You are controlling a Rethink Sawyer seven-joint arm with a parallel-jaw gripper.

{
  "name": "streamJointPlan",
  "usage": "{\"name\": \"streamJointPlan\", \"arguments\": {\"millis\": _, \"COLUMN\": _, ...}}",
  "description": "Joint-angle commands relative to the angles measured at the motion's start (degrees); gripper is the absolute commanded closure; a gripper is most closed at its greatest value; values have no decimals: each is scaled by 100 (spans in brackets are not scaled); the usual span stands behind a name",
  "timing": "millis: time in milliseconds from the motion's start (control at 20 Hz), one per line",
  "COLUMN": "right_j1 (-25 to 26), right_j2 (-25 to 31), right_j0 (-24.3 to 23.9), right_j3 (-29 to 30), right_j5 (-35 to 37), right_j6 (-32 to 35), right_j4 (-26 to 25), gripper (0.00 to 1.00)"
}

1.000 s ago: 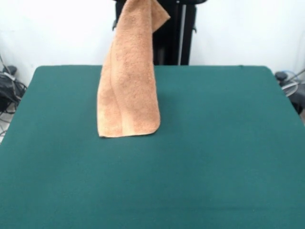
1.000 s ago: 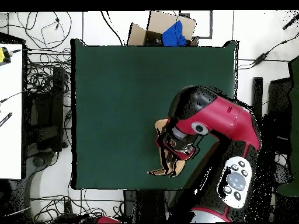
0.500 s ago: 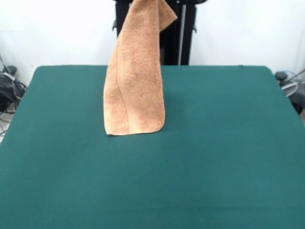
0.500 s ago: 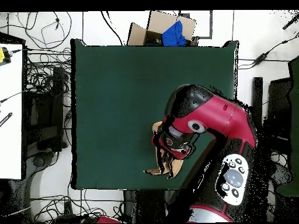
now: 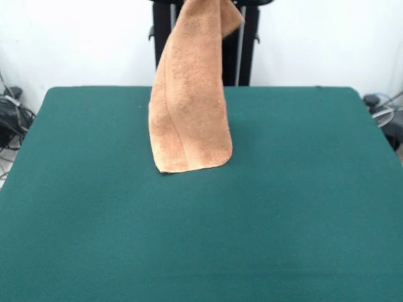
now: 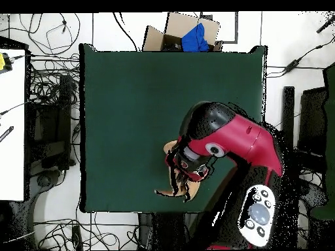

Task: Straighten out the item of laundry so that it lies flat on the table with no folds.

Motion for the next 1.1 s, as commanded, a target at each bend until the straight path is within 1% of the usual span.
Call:
{"name": "streamJointPlan", "arguments": {"millis": 50, "right_j1": -351, "right_j2": 544, "right_j0": 176, "right_j3": 927, "right_j5": -3040, "right_j6": 67, "right_j4": -282, "gripper": 100}}
{"name": "streamJointPlan", "arguments": {"millis": 100, "right_j1": -405, "right_j2": 583, "right_j0": 163, "right_j3": 1029, "right_j5": -3378, "right_j6": 39, "right_j4": -294, "gripper": 100}}
{"name": "streamJointPlan", "arguments": {"millis": 150, "right_j1": -499, "right_j2": 640, "right_j0": 150, "right_j3": 1203, "right_j5": -3897, "right_j6": 19, "right_j4": -294, "gripper": 100}}
{"name": "streamJointPlan", "arguments": {"millis": 200, "right_j1": -552, "right_j2": 676, "right_j0": 143, "right_j3": 1297, "right_j5": -4165, "right_j6": 27, "right_j4": -311, "gripper": 100}}
{"name": "streamJointPlan", "arguments": {"millis": 300, "right_j1": -706, "right_j2": 806, "right_j0": 95, "right_j3": 1600, "right_j5": -5052, "right_j6": 45, "right_j4": -331, "gripper": 100}}
{"name": "streamJointPlan", "arguments": {"millis": 350, "right_j1": -814, "right_j2": 881, "right_j0": 74, "right_j3": 1816, "right_j5": -5667, "right_j6": 114, "right_j4": -374, "gripper": 100}}
{"name": "streamJointPlan", "arguments": {"millis": 400, "right_j1": -846, "right_j2": 935, "right_j0": 43, "right_j3": 1909, "right_j5": -5956, "right_j6": 156, "right_j4": -399, "gripper": 100}}
{"name": "streamJointPlan", "arguments": {"millis": 450, "right_j1": -931, "right_j2": 963, "right_j0": 54, "right_j3": 2084, "right_j5": -6450, "right_j6": 300, "right_j4": -470, "gripper": 100}}
{"name": "streamJointPlan", "arguments": {"millis": 500, "right_j1": -903, "right_j2": 970, "right_j0": 70, "right_j3": 2100, "right_j5": -6642, "right_j6": 377, "right_j4": -513, "gripper": 100}}
{"name": "streamJointPlan", "arguments": {"millis": 550, "right_j1": -937, "right_j2": 925, "right_j0": 134, "right_j3": 2170, "right_j5": -6770, "right_j6": 486, "right_j4": -521, "gripper": 100}}
{"name": "streamJointPlan", "arguments": {"millis": 650, "right_j1": -932, "right_j2": 848, "right_j0": 211, "right_j3": 2163, "right_j5": -6785, "right_j6": 550, "right_j4": -508, "gripper": 100}}
{"name": "streamJointPlan", "arguments": {"millis": 800, "right_j1": -841, "right_j2": 739, "right_j0": 297, "right_j3": 2032, "right_j5": -6711, "right_j6": 566, "right_j4": -463, "gripper": 100}}
{"name": "streamJointPlan", "arguments": {"millis": 1100, "right_j1": -837, "right_j2": 141, "right_j0": 851, "right_j3": 1618, "right_j5": -6176, "right_j6": 700, "right_j4": -542, "gripper": 100}}
